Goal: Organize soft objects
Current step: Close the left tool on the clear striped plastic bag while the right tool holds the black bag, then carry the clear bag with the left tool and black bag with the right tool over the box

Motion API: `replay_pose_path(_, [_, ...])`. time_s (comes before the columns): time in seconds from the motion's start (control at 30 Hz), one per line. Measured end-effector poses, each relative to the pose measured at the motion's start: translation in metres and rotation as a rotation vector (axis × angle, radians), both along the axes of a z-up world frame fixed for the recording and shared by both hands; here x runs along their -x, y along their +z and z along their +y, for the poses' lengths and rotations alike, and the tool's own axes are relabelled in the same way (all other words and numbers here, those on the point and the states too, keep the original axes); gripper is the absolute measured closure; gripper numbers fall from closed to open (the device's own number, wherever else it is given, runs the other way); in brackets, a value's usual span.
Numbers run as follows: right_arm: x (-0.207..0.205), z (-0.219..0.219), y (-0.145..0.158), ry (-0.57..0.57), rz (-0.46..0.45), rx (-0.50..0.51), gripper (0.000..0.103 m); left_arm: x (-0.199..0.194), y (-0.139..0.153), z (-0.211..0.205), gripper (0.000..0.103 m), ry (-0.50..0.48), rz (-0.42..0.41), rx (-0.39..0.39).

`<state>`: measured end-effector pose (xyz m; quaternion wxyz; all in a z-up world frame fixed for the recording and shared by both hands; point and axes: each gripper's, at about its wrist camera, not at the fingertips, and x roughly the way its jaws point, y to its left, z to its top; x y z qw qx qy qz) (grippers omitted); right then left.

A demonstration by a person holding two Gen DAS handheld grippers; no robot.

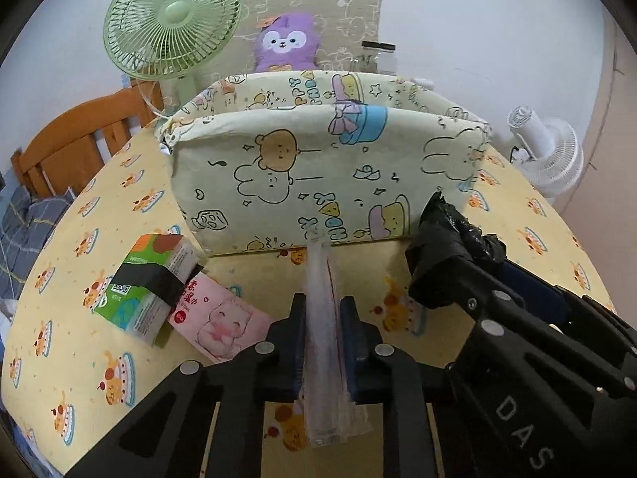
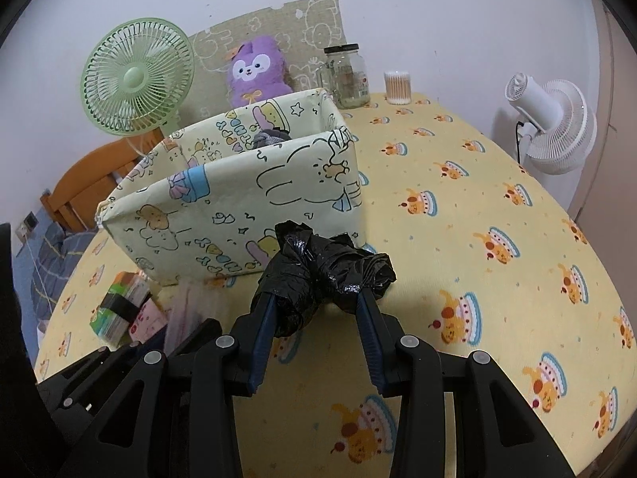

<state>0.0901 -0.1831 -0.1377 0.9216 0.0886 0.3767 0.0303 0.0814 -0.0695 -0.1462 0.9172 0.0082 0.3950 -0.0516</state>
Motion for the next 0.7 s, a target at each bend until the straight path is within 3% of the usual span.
replay_pose_path(0.7, [0.033,0.011,0.049,-0.003,-0.103,0.028,0.059,0.032,0.053,0.011,0.089,-0.025,-0.119,0.013])
